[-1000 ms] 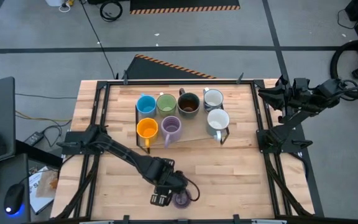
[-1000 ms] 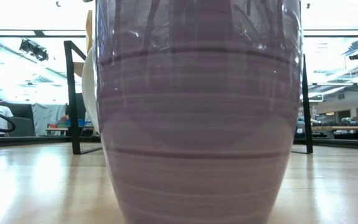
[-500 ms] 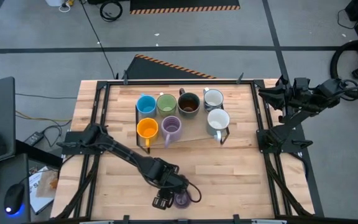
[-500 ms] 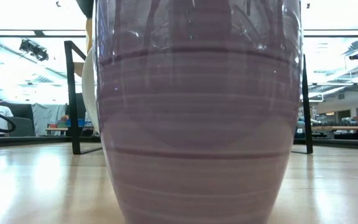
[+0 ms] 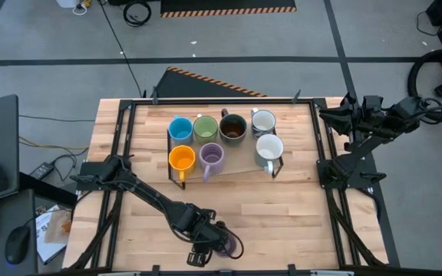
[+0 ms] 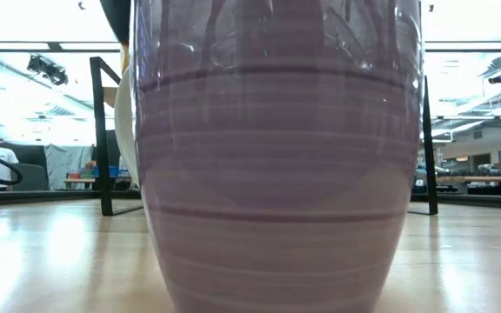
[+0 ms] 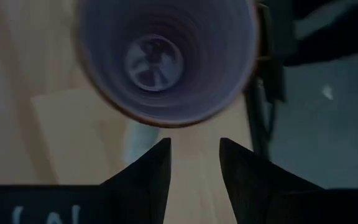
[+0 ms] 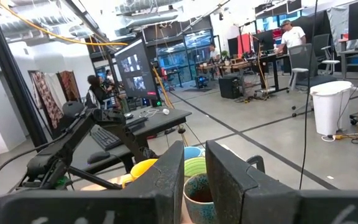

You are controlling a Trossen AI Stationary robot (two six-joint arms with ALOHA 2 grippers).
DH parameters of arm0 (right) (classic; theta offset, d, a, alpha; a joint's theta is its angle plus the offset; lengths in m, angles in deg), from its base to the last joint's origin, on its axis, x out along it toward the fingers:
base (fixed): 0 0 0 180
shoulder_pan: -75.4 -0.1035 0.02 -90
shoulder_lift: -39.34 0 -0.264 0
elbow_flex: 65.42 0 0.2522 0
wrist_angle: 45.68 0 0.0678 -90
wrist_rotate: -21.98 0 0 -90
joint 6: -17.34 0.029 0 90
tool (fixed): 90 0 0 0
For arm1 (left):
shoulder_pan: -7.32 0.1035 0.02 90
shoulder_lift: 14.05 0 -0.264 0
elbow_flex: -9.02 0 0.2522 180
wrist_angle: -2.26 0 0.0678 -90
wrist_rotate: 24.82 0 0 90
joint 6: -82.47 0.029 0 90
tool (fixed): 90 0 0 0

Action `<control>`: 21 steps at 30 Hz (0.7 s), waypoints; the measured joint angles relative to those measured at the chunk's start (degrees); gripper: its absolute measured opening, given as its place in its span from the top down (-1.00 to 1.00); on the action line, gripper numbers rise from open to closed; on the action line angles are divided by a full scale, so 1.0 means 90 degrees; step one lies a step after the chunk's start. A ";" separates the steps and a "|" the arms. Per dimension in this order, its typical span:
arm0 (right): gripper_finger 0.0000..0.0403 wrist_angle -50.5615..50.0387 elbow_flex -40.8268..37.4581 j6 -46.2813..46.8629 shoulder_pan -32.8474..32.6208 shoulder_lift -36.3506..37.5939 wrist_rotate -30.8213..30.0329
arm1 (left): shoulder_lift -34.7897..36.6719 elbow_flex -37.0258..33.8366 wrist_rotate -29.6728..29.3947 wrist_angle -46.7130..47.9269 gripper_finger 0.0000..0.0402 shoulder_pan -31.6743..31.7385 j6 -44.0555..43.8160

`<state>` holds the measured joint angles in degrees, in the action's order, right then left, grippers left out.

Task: Place coffee mugs
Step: Put the right purple white mug on the shelf

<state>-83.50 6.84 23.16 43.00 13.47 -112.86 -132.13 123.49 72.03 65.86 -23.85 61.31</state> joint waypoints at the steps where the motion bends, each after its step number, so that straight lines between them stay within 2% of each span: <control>1: 0.64 0.0000 0.0000 0.0000 0.0000 0.0000 0.0000 | 0.0003 0.0000 -0.0170 0.0002 0.29 0.0002 -0.0075; 5: 0.64 -0.0002 0.0000 0.0000 0.0000 0.0000 0.0000 | 0.0071 0.0023 -0.0613 0.0067 0.29 0.0014 -0.0078; 10: 0.64 -0.0002 0.0000 0.0000 0.0001 0.0000 0.0000 | 0.0034 0.0015 -0.0610 0.0309 0.29 0.0111 0.0218; 15: 0.64 -0.0002 0.0000 0.0000 0.0000 0.0000 0.0000 | -0.0003 -0.0151 -0.0230 0.0023 0.29 0.0182 0.0561; 21: 0.64 -0.0002 0.0000 0.0000 0.0001 0.0000 0.0000 | -0.0034 -0.0476 0.0224 -0.0281 0.29 0.0201 0.0253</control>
<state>-83.52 6.84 23.16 43.01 13.47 -112.86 -132.44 119.20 74.05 63.34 -22.04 63.59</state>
